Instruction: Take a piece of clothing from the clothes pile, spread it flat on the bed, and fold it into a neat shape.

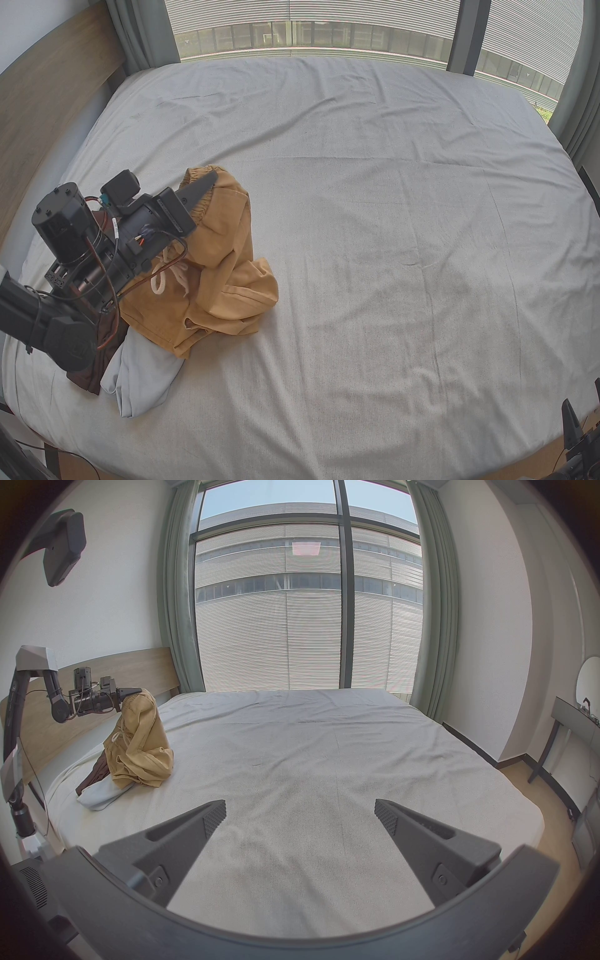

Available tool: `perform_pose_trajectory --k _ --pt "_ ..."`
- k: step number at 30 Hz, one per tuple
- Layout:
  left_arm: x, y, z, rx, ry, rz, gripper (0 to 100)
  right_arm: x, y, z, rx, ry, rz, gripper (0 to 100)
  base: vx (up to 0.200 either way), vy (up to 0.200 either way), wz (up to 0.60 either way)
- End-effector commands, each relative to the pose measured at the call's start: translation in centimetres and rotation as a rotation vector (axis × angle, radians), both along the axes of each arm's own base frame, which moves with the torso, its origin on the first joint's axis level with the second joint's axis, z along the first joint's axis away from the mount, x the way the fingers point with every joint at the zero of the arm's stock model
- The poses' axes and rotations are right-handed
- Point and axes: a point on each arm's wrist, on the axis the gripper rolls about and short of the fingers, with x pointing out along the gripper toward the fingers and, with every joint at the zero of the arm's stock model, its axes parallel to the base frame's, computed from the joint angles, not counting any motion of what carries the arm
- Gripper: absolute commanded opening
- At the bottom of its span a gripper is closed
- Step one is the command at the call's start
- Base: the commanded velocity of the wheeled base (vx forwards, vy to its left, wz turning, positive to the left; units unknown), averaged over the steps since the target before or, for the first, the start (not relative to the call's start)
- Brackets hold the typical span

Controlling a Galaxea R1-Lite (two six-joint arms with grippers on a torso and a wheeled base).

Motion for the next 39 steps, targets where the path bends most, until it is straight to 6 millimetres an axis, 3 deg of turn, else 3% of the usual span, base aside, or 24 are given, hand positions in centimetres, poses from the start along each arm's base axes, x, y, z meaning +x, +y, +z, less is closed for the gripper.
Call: perform_pose_trajectory --k 1,4,8,17,24,31,39 --pt "1.5 -0.6 -1.5 0.035 -0.011 0.005 0 0.0 0.0 -0.5 0.000 0.001 0.000 100 0.000 0.000 0.00" --pt "1.6 -0.8 -1.9 0.042 -0.006 0.000 0 0.0 0.0 -0.5 0.002 0.001 0.000 100 0.000 0.000 0.00" --pt "0.5 -3.1 -1.6 0.008 -0.001 -0.087 0 0.0 0.0 -0.5 0.002 0.001 0.000 100 0.000 0.000 0.00" --pt "-0.3 -4.5 -1.1 -0.006 -0.034 -0.177 0 0.0 0.0 -0.5 0.000 0.001 0.000 100 0.000 0.000 0.00" --pt "-2.2 -5.0 1.9 -0.136 -0.032 -0.298 0 0.0 0.0 -0.5 0.000 0.001 0.000 100 0.000 0.000 0.00" --pt "-2.4 -6.4 4.9 -0.196 -0.112 -0.354 0 0.0 0.0 -0.5 0.000 0.001 0.000 100 0.000 0.000 0.00" --pt "-3.0 -7.0 6.3 -0.266 -0.109 -0.399 0 0.0 0.0 -0.5 0.000 0.001 0.000 100 0.000 0.000 0.00"
